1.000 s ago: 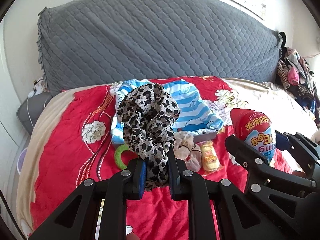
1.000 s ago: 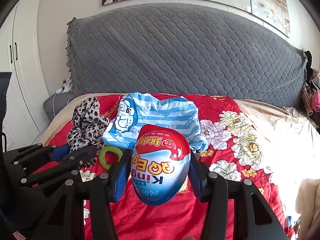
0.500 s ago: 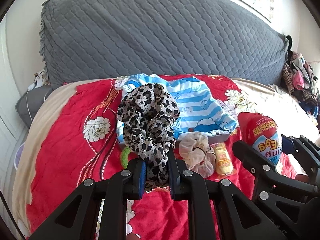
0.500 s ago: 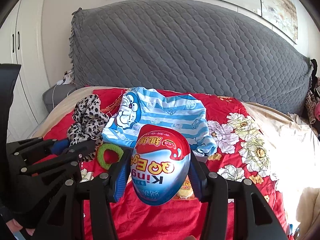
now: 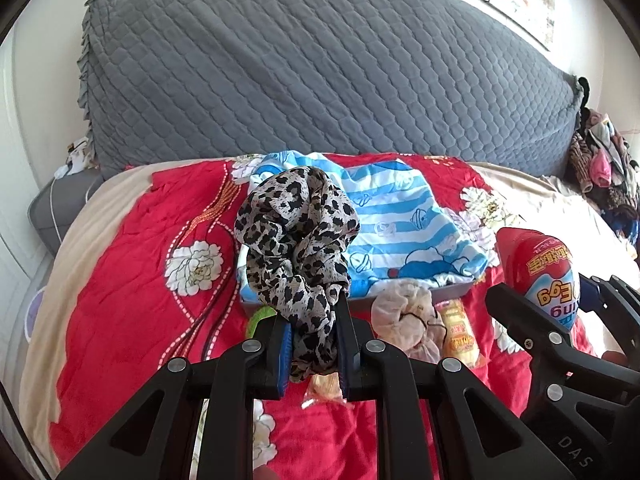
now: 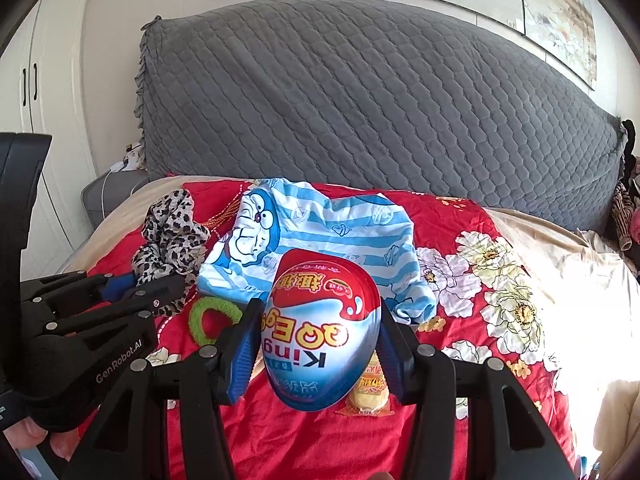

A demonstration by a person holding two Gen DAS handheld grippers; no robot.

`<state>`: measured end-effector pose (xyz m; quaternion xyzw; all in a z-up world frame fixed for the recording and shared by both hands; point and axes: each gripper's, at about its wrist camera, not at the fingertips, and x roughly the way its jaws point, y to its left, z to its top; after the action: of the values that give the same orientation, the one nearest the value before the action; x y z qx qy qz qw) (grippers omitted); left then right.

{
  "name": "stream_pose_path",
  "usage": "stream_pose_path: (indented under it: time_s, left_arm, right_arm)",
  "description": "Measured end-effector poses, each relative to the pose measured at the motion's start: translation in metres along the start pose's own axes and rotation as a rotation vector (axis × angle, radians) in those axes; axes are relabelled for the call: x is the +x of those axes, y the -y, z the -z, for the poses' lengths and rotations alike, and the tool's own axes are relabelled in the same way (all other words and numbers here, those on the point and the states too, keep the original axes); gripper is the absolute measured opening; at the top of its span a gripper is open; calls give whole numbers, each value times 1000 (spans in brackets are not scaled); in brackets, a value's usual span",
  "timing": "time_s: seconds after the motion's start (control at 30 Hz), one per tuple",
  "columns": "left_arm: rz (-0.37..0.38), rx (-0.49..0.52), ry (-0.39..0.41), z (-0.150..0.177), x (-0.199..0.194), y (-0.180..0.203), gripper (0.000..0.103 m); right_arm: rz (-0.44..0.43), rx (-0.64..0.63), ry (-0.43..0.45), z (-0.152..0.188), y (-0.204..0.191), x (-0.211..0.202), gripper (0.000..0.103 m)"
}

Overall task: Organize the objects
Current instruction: 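Lift leopard scrunchie with left gripper while right gripper lifts the toy egg, then carry scrunchie in left gripper over striped shirt while right gripper carries egg there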

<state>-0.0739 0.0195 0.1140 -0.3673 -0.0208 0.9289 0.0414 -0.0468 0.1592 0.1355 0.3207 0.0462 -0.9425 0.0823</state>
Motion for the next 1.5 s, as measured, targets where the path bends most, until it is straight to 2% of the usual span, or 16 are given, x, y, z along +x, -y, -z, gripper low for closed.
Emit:
stream_pose_path:
  time_s: [0.8,0.97,1.5]
  left_arm:
    - [13,-18,-22,-26,73,-11,18]
    - [-3,-7,-34,-30,87,-12,18]
    - [7,4,-56,-43,128,-6,18]
  right_arm:
    - [23,-15,-14,-28,12,65,53]
    - [29,-2,-32,-29,20,83,53]
    - [-16,31,-69,-38,35,128,53]
